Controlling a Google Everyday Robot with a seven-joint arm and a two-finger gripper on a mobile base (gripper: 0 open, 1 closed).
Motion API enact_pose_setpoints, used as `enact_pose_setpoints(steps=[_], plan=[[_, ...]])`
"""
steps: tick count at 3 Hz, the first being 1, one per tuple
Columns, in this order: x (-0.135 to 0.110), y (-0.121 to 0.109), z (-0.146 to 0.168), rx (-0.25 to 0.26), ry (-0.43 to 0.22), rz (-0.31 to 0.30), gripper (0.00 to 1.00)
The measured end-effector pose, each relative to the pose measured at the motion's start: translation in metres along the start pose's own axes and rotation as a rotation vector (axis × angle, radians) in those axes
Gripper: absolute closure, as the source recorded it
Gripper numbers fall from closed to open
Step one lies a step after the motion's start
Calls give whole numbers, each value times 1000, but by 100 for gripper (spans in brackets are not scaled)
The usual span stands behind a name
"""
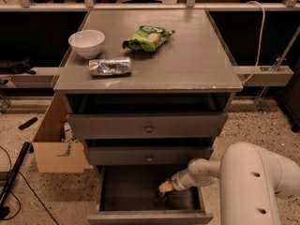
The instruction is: Place orange can into bottom drawer
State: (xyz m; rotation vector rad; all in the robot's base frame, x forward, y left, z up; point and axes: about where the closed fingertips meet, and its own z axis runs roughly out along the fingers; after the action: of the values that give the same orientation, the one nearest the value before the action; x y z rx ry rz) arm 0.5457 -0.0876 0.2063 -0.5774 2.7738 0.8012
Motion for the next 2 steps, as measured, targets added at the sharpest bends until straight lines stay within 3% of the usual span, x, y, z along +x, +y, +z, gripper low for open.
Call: enact_pose_setpoints(steps=[1, 2], plan=[[18, -2, 13, -21, -13, 66, 100], [21, -3, 14, -24, -14, 75, 100]])
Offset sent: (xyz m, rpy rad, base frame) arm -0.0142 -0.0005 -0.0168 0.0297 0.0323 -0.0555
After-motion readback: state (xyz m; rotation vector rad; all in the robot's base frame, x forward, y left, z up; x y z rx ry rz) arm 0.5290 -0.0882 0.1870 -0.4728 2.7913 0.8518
